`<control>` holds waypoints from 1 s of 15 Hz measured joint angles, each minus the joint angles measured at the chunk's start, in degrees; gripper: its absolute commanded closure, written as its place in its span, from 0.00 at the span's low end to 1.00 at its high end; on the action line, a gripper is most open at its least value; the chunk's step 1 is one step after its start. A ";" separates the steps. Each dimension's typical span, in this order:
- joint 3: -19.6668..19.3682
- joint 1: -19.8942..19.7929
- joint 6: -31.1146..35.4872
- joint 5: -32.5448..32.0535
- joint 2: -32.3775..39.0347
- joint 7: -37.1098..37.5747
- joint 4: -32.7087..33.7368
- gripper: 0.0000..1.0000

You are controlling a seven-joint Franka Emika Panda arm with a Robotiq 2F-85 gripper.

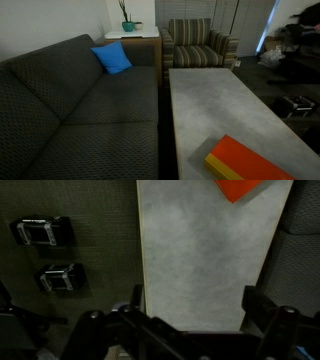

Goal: Slide the book to the right

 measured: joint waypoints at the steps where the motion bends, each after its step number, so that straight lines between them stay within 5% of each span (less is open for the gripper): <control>1: 0.00 0.00 0.00 0.00 0.00 0.00 0.00 0.00; 15: 0.01 0.84 0.00 0.00 0.18 -0.14 0.07 0.00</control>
